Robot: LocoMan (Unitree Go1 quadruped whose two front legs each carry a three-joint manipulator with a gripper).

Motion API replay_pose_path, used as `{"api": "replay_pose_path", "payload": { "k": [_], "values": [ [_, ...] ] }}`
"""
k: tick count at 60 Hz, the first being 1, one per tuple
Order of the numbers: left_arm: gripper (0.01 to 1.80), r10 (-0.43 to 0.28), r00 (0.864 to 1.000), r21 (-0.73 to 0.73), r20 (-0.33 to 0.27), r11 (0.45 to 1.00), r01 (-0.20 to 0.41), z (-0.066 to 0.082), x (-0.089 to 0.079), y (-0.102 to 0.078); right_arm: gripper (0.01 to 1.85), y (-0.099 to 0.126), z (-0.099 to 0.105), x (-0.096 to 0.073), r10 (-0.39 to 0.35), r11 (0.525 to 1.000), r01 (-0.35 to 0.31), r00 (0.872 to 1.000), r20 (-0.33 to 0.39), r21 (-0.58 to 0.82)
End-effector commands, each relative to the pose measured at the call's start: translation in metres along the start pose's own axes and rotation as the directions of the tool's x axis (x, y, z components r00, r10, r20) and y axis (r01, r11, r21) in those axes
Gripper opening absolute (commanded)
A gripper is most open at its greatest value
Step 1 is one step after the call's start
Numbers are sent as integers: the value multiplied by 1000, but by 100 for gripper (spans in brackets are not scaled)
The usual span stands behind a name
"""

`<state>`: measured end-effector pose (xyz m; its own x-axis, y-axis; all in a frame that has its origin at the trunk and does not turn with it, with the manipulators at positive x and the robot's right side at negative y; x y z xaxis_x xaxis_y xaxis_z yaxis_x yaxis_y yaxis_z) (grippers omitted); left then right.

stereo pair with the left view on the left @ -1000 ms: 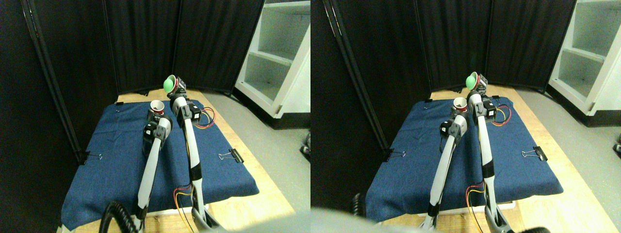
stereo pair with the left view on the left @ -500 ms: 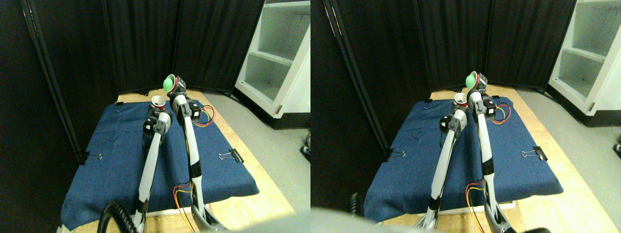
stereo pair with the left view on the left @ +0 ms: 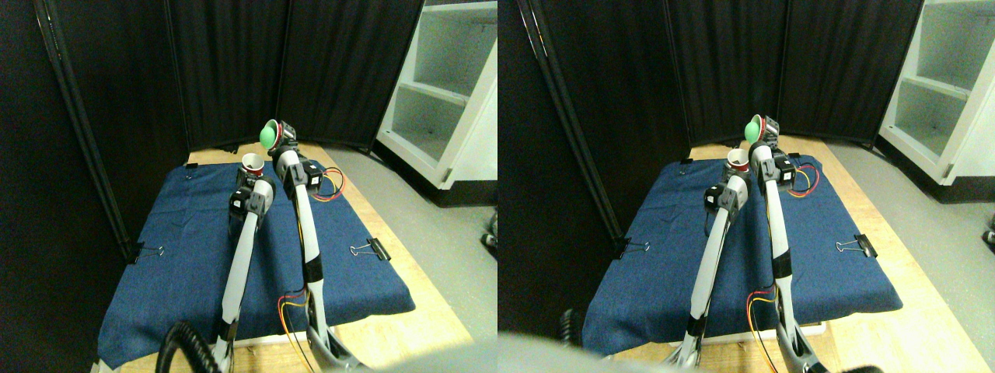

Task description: Pour (bimanual)

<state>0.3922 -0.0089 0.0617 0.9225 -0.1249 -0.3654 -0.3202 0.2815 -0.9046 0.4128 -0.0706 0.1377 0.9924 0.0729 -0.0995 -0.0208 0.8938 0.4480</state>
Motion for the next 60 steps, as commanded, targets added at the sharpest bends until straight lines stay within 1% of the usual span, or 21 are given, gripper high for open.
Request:
{"api": "replay_pose_path", "payload": {
  "k": [1,9,15,18,25,33,37,53,59,60],
  "values": [
    [33,-39,999,-31,13,999,40,1,-4,-10,33,3,5,0,12,1000,-12,1000,23,-4],
    [33,-39,999,-19,9,999,39,0,-6,-13,33,5,4,-1,25,1000,-24,1000,14,-12],
    [33,-47,999,-8,8,999,47,0,-7,-14,33,7,4,-2,19,1000,-18,1000,1,-19],
    [33,-40,999,-13,9,999,40,-1,-7,-14,33,8,5,-2,21,999,-21,1000,0,-29],
    [33,-40,999,-16,22,999,40,-1,-8,-14,33,7,6,-2,21,998,-21,1000,-5,-53],
    [33,-49,999,-25,21,998,50,-1,-8,-14,33,6,7,-2,31,996,-32,999,-13,-82],
    [33,-51,998,-21,21,998,51,-2,-8,-14,33,5,7,-3,23,996,-24,1000,-16,-84],
    [33,-52,998,-15,24,999,52,-4,-8,-14,33,3,10,-4,70,985,-73,997,-25,-159],
    [33,-53,998,-19,31,998,54,-6,-8,-14,33,3,10,-3,74,982,-78,997,-28,-174],
    [33,-54,998,-20,31,998,55,-6,-8,-15,33,3,11,-4,61,982,-66,998,-34,-175]
  ]
}}
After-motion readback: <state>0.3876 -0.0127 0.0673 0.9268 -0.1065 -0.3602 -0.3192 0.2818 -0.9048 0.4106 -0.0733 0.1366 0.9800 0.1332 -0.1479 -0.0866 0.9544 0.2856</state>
